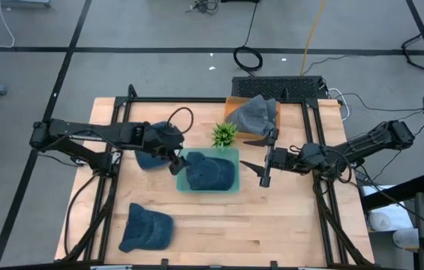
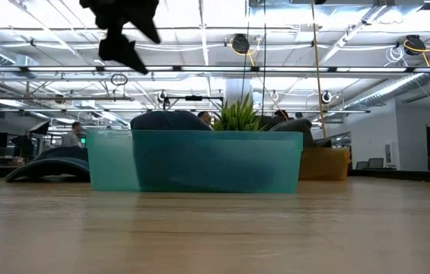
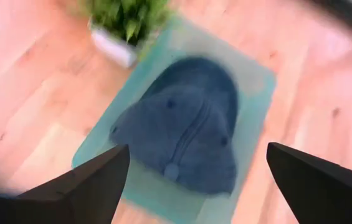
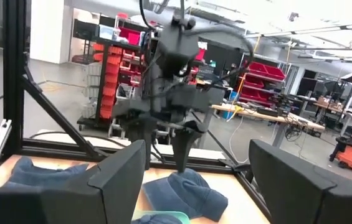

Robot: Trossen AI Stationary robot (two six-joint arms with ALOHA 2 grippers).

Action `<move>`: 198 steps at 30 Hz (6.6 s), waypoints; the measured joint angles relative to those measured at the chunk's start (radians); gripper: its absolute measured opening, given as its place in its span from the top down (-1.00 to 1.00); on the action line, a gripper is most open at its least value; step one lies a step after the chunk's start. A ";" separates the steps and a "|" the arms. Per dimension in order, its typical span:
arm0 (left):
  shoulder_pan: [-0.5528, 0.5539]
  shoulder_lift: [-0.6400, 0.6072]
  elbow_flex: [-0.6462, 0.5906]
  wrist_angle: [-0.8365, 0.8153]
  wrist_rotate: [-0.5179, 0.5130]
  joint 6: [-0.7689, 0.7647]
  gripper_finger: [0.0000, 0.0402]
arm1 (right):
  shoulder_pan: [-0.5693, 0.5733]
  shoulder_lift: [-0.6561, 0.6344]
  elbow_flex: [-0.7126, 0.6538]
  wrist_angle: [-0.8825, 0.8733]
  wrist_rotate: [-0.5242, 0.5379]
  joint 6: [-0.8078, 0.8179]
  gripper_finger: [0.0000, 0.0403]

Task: Pick & Place hat
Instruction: Put the top blue cap into the green bin

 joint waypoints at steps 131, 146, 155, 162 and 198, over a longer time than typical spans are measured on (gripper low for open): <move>-0.396 0.106 0.081 -0.846 -0.289 -0.316 -0.93 | 0.075 0.244 0.000 0.251 -0.069 -0.069 -0.36; -0.396 0.106 -0.210 -0.568 -0.387 -0.317 -0.93 | 0.075 0.244 0.000 0.251 -0.069 -0.081 -0.36; -0.394 0.106 -0.327 -0.475 -0.411 -0.383 -0.93 | 0.075 0.244 0.000 0.251 -0.069 -0.094 -0.36; -0.394 0.107 -0.331 -0.394 -0.481 -0.298 -0.93 | 0.075 0.244 0.000 0.251 -0.069 -0.104 -0.36; -0.225 0.119 -0.535 -0.161 -0.468 -0.275 0.34 | 0.075 0.244 0.000 0.251 -0.071 -0.104 -0.36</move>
